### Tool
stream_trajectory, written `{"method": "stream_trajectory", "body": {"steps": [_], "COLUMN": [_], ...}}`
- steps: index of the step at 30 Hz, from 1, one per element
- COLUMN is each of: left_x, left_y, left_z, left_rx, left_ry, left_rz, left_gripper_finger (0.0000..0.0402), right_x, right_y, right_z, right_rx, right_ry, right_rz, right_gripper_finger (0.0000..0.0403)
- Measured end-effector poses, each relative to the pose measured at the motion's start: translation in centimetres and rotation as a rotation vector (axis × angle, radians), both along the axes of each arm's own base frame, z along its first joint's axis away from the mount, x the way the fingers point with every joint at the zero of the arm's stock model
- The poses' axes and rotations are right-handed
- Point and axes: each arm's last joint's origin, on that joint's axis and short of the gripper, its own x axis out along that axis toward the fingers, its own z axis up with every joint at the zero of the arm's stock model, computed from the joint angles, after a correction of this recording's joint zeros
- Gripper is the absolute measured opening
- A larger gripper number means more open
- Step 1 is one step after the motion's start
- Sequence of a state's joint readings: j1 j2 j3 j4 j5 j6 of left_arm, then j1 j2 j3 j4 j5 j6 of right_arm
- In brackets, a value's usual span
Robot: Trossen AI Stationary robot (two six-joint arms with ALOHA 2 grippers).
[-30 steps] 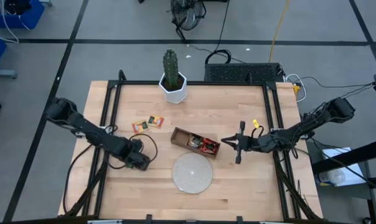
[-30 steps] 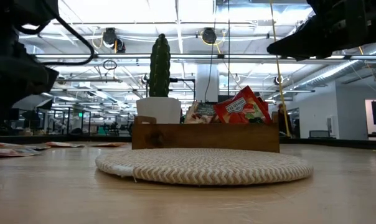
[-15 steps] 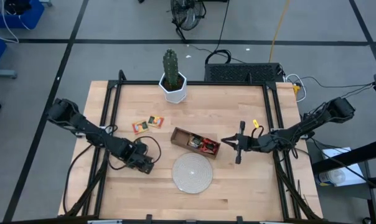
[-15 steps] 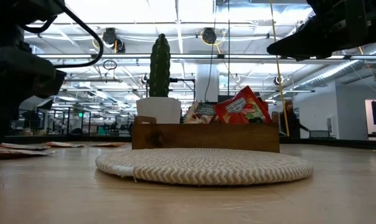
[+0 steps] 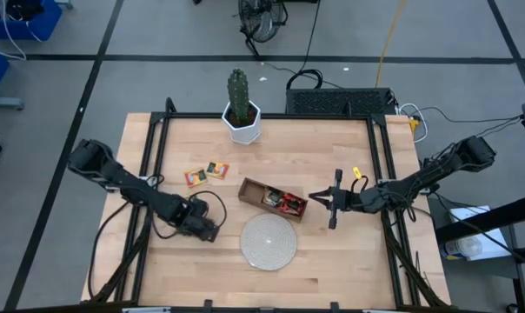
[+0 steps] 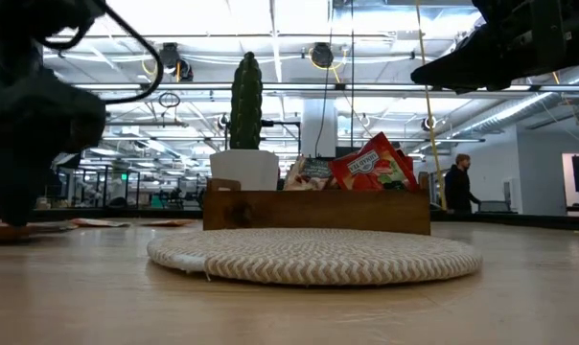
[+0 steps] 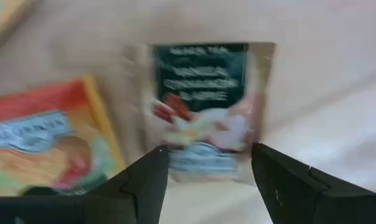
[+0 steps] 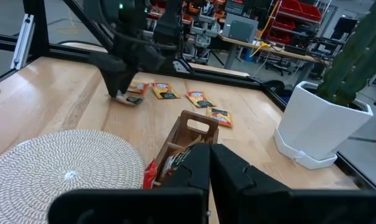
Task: Pick & Place Tea
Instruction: Put the brown tea bag into the middle section of the wooden organizer
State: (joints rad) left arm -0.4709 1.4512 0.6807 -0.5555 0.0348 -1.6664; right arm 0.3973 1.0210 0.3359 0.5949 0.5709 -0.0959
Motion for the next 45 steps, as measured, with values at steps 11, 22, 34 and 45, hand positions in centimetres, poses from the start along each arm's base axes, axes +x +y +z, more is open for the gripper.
{"method": "stream_trajectory", "body": {"steps": [11, 22, 34, 45], "left_x": [0.8, 0.5, 2.0, 5.3], "left_y": [0.3, 0.5, 0.1, 0.1], "left_z": [-2.2, -2.3, -1.2, 5.9], "left_rx": [0.007, 0.013, 0.101, 0.591], "left_ry": [0.116, 0.157, 0.014, -0.065], "left_rz": [0.03, 0.041, -0.198, -0.414], "left_gripper_finger": [0.0232, 0.0116, 0.0004, 0.0001], "right_x": [0.0, 0.0, 0.0, 1.0], "right_y": [0.0, 0.0, 0.0, 0.0], "right_z": [0.0, 0.0, 0.0, 0.5], "right_rx": [-0.003, -0.003, 0.0, 0.064], "right_ry": [0.001, 0.001, 0.0, -0.111], "right_rz": [0.0, 0.0, 0.0, 0.096], "right_gripper_finger": [0.0, 0.0, 0.0, 0.0]}}
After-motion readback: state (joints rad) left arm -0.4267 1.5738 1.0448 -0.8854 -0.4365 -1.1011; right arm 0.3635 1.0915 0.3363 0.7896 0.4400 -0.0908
